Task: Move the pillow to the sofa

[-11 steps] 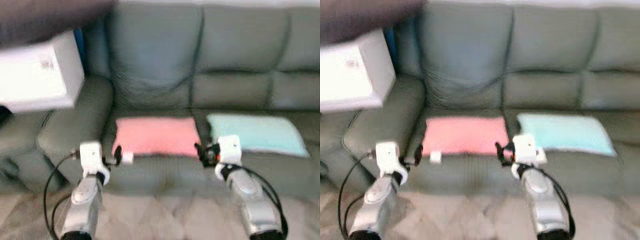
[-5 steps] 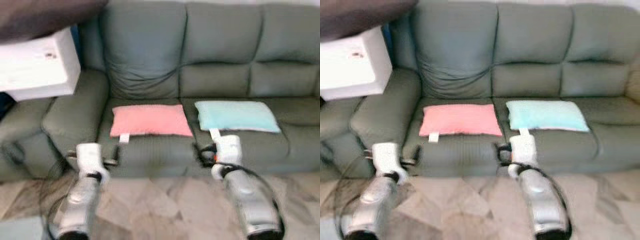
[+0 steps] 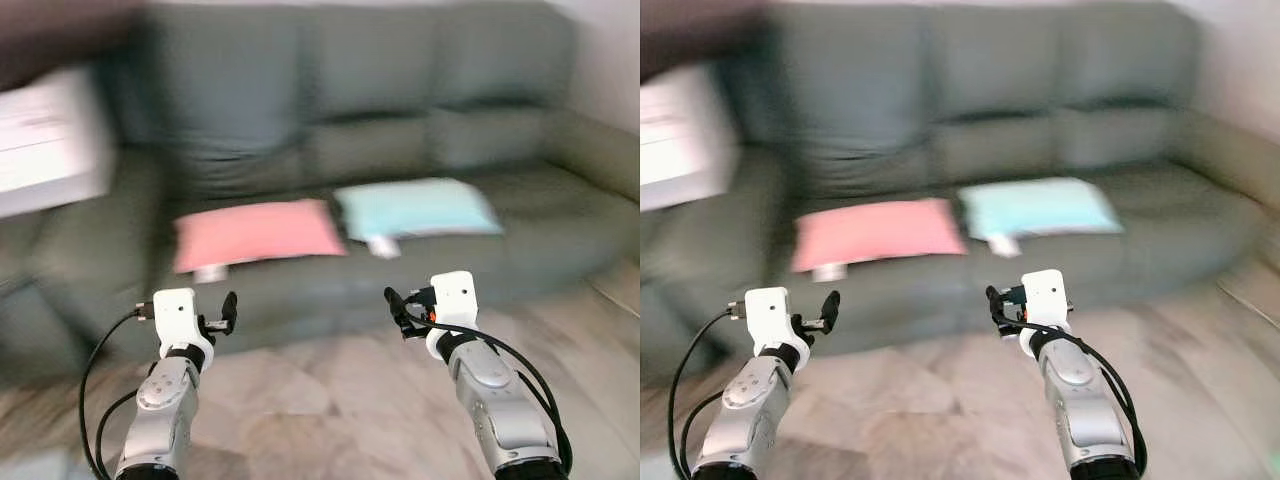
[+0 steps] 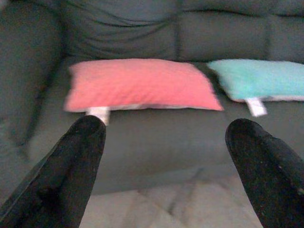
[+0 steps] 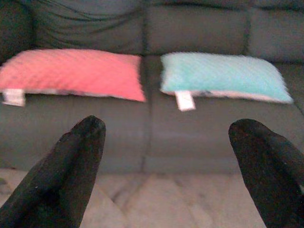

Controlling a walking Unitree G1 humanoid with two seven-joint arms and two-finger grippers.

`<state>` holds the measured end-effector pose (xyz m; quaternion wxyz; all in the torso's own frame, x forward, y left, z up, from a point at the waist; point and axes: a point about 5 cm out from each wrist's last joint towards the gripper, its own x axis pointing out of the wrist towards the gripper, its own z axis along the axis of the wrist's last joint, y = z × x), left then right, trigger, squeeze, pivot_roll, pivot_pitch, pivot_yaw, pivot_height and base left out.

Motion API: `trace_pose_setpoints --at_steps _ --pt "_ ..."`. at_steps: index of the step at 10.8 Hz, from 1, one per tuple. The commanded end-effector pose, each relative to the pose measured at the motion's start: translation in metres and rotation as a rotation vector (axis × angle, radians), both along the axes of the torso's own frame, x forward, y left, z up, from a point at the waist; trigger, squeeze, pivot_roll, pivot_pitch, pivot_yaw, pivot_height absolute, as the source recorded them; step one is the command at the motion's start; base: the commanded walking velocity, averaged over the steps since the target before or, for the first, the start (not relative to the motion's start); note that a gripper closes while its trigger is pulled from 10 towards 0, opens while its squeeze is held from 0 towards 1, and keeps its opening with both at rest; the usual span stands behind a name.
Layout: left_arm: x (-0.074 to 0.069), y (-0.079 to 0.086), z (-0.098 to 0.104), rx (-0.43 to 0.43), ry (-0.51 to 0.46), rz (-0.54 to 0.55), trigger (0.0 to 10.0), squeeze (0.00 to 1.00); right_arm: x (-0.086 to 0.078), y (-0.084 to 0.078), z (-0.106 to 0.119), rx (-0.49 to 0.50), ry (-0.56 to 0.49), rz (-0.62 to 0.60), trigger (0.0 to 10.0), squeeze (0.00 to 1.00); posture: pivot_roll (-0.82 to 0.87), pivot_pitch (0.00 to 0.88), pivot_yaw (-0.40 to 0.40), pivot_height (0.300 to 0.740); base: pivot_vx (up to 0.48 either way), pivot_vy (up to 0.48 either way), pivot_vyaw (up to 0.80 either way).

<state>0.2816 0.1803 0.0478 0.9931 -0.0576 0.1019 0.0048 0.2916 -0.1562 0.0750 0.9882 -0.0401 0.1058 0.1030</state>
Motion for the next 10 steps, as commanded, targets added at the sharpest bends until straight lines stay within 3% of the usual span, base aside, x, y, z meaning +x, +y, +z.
trace_pose_setpoints --at_steps 1,10 --pt "0.002 -0.0016 0.0031 -0.002 -0.018 -0.007 10.0 0.0 0.0025 0.001 0.0025 -0.003 -0.001 0.004 10.0 0.0 -0.21 0.024 -0.016 0.74 0.0 0.0 -0.79" --pt "0.0017 -0.0084 0.0038 -0.028 -0.054 -0.025 10.0 0.0 0.0008 -0.0026 0.0015 -0.001 0.021 -0.004 10.0 0.0 -0.22 0.034 -0.023 0.74 0.0 0.0 -0.79"
